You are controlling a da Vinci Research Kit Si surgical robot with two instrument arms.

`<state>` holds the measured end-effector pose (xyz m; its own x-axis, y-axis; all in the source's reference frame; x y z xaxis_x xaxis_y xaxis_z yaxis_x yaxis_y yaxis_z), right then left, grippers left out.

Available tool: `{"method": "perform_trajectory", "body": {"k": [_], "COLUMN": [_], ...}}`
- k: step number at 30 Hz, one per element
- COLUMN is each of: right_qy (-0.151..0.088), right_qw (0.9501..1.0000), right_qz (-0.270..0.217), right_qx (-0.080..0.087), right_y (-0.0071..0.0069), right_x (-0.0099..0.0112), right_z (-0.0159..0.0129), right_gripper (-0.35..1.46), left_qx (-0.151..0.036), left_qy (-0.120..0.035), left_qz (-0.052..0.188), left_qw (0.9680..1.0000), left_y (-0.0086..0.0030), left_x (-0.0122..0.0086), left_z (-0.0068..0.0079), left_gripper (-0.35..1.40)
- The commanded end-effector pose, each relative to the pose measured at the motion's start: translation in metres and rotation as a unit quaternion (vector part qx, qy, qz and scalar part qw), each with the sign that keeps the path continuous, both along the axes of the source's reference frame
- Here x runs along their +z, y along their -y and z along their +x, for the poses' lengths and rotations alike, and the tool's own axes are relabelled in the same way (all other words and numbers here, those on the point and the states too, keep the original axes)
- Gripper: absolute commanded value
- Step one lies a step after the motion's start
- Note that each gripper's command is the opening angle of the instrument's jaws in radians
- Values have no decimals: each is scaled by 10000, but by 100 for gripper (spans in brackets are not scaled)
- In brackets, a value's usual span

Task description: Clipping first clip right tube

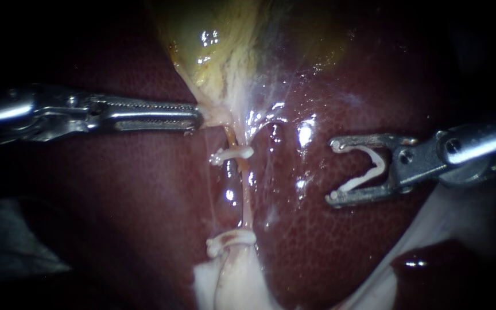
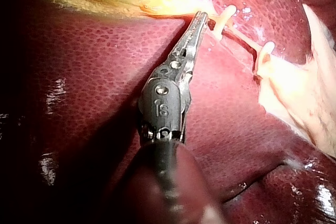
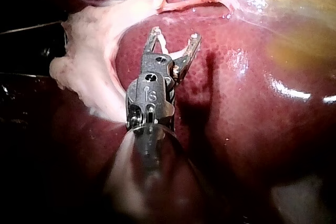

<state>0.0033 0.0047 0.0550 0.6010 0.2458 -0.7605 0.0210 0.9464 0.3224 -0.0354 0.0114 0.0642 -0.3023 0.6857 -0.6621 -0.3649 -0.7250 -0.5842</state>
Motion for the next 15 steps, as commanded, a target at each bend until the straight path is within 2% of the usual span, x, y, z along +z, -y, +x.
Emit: {"method": "perform_trajectory", "body": {"k": [1,5,11,13,15], "right_qy": [-1,-1,-20,-54,-128], "right_qw": [10000,10000,10000,9999,9996], "right_qz": [-4,-4,22,67,173], "right_qx": [-7,-7,-31,-77,-201], "right_y": [0,0,0,0,-1], "right_x": [0,0,1,1,1], "right_z": [0,0,1,2,3], "right_gripper": [50,50,50,50,50], "left_qx": [4,45,-85,-147,-158], "left_qy": [5,45,20,20,12], "left_qz": [4,50,62,84,86], "left_qw": [10000,10000,9999,9999,9998], "left_y": [-1,-5,-16,-18,-18], "left_x": [-2,-18,-56,-65,-68], "left_z": [2,15,45,53,55], "left_gripper": [-35,-35,-35,-35,-35]}}
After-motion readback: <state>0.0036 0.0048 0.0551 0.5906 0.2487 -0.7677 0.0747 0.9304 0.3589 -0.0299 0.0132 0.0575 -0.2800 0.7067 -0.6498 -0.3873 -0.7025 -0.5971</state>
